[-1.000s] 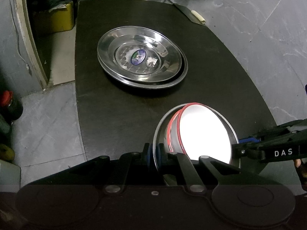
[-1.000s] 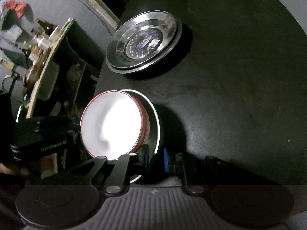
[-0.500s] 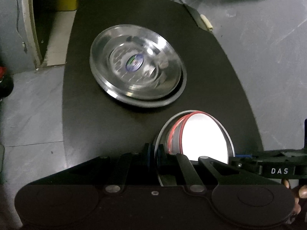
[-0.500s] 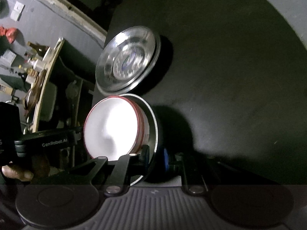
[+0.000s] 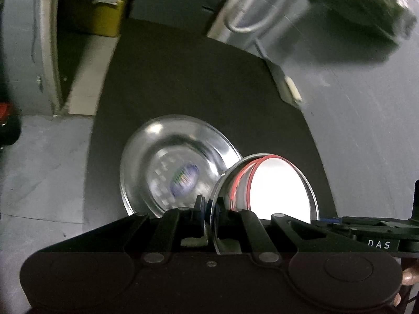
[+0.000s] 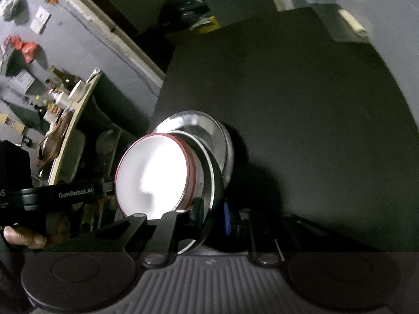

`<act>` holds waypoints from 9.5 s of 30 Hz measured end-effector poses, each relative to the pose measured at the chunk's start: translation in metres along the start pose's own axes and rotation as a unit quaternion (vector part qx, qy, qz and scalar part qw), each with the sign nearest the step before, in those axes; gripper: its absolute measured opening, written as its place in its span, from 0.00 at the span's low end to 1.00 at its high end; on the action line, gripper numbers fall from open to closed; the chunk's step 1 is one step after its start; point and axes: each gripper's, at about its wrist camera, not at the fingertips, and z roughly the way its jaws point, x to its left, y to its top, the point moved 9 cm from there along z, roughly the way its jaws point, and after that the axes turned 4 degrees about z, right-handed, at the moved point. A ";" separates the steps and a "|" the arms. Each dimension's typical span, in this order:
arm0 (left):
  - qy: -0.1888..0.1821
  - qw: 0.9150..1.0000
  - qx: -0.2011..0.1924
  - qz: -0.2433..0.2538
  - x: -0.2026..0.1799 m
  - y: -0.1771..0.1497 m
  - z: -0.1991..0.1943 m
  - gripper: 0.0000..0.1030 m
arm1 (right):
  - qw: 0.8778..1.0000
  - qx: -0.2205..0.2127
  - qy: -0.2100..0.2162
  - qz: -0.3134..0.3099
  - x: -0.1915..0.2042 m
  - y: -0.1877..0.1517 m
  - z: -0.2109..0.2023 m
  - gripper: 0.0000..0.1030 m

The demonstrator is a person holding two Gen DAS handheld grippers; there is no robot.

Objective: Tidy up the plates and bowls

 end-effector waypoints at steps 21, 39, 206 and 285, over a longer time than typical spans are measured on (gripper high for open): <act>0.085 0.993 -0.018 -0.080 0.061 0.028 0.013 0.05 | 0.995 0.058 0.041 -0.074 0.032 0.051 0.075 0.17; 0.101 0.993 -0.010 -0.066 0.056 0.028 0.029 0.05 | 0.997 0.044 0.031 -0.049 0.015 0.049 0.078 0.15; 0.084 0.955 -0.247 0.142 0.043 -0.166 -0.180 0.99 | 0.924 -0.330 -0.190 -0.031 0.094 -0.207 -0.096 1.00; 0.100 0.963 -0.198 0.156 0.049 -0.199 -0.153 0.99 | 0.939 -0.279 -0.202 -0.023 0.059 -0.234 -0.073 1.00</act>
